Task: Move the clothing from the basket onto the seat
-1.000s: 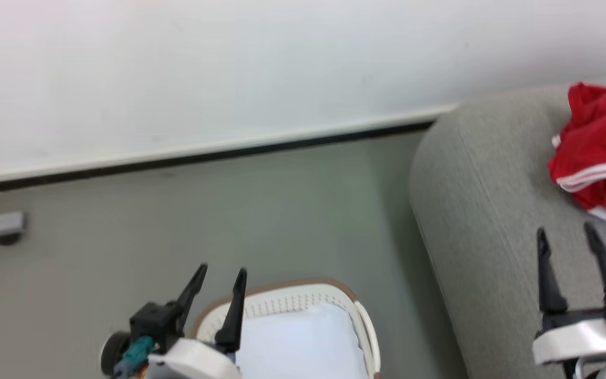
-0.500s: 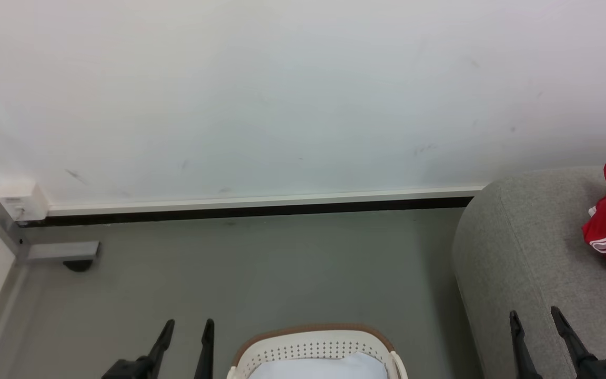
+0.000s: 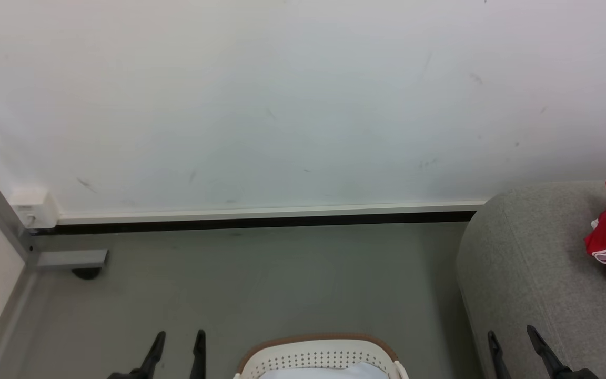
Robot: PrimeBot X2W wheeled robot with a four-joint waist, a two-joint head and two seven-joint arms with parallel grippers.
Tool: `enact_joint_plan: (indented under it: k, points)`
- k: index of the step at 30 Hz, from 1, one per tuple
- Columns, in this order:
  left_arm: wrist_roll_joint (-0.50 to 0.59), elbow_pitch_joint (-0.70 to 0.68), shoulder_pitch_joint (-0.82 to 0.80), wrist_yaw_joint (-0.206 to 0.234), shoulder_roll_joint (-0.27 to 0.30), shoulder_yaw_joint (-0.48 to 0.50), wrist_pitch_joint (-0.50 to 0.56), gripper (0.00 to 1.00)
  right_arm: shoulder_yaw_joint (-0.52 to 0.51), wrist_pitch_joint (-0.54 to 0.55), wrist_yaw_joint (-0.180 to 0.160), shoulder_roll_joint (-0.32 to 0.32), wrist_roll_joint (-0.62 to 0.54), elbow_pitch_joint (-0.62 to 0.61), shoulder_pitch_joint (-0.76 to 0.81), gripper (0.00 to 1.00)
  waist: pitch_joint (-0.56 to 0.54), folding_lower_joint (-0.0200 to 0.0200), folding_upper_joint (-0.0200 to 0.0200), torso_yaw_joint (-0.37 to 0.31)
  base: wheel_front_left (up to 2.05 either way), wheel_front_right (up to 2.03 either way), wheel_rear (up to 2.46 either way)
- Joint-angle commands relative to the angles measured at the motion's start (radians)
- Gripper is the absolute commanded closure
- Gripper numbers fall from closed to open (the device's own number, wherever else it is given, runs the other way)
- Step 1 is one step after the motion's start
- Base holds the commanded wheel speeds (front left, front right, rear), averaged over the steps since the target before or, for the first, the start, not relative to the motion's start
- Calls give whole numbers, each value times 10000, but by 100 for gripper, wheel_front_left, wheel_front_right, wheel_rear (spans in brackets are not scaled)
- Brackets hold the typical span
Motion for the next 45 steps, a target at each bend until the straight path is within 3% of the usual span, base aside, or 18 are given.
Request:
enact_joint_plan:
  k: [1, 12, 13, 17, 45]
  points:
    - [191, 19, 109, -12, -25, 36, -3, 0, 0, -22, -26, -26, 130, 18, -69, 0, 0, 1, 0, 14, 0, 0, 0]
    - [397, 336, 143, -300, -323, 451, -5, 0, 149, -21, -26, -25, 77, 234, -314, 0, 29, 1, 0, 121, 0, 0, 0]
    - [426, 370, 16, -311, -313, 416, 2, 100, 150, 0, 0, 0, 109, 215, -238, 100, 30, 1, 0, 123, 0, 0, 0]
    - [296, 685, 84, -325, -331, 411, 69, 100, 107, 107, 0, 66, 244, 498, -95, 100, 34, 2, 0, 127, 0, 0, 0]
    - [-4570, 221, -504, -476, -385, 1247, 1348, 100, -425, 1368, -5, 18, 5470, 9, -583, 100, 191, 1, 0, 177, 0, 0, 0]
